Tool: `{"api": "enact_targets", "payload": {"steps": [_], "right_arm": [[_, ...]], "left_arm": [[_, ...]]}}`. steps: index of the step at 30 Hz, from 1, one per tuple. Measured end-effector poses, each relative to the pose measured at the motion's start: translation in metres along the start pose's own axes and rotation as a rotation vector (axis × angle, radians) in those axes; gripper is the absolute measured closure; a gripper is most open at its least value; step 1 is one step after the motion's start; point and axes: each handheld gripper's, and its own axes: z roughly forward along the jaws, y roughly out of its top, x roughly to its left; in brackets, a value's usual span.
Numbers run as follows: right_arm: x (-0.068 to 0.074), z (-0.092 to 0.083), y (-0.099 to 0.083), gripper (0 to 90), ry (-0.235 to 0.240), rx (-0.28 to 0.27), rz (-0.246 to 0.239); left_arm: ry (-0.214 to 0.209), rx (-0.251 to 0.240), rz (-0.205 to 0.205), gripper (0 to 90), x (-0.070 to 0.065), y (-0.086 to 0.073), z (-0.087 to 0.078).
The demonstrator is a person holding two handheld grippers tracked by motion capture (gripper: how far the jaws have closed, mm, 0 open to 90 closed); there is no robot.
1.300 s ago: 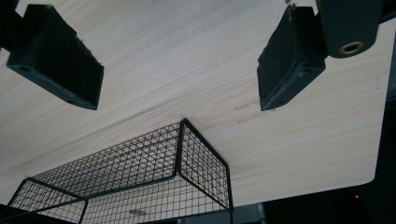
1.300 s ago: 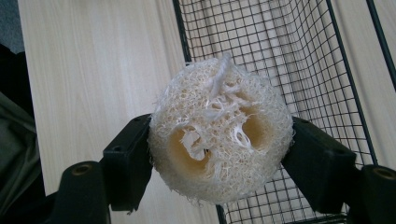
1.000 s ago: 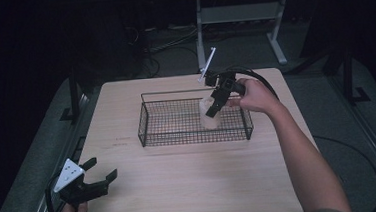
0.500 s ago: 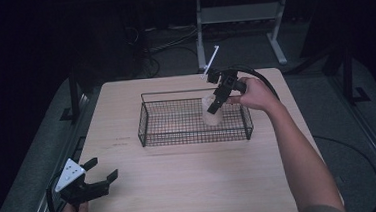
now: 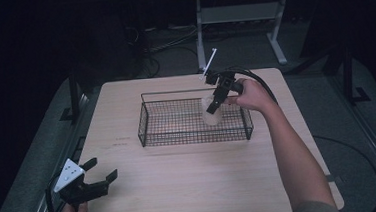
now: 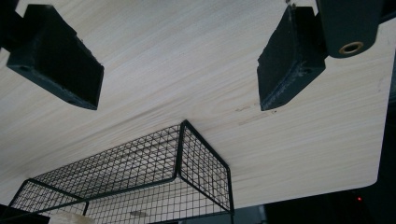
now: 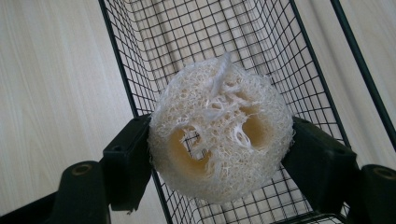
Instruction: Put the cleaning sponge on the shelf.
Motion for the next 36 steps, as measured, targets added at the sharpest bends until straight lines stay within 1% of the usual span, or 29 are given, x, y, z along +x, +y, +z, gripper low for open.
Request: {"api": "enact_targets", "payload": {"steps": [3, 13, 21, 31, 34, 36], "right_arm": [[-0.001, 0.002, 0.0, 27.8, 0.002, 0.008, 0.006], [-0.005, 0.002, -0.002, 27.7, 0.0, -0.001, 0.022], [-0.008, 0.008, -0.002, 27.7, 0.004, 0.014, 0.028], [-0.012, 0.015, -0.008, 27.7, 0.013, 0.0, 0.04], [-0.012, 0.019, -0.01, 27.7, 0.015, 0.004, 0.043], [-0.012, 0.021, -0.011, 27.7, 0.011, 0.02, 0.043]], "left_arm": [[-0.001, -0.001, -0.003, 13.8, 0.0, 0.0, 0.0], [0.0, -0.003, 0.0, 13.8, 0.0, 0.001, 0.0], [0.001, -0.003, -0.001, 13.8, 0.001, 0.0, -0.001], [0.005, -0.008, -0.004, 13.8, 0.001, 0.0, -0.001], [0.005, -0.006, 0.0, 13.8, 0.0, 0.0, -0.001], [0.004, -0.006, 0.0, 13.8, 0.0, 0.0, -0.001]]}}
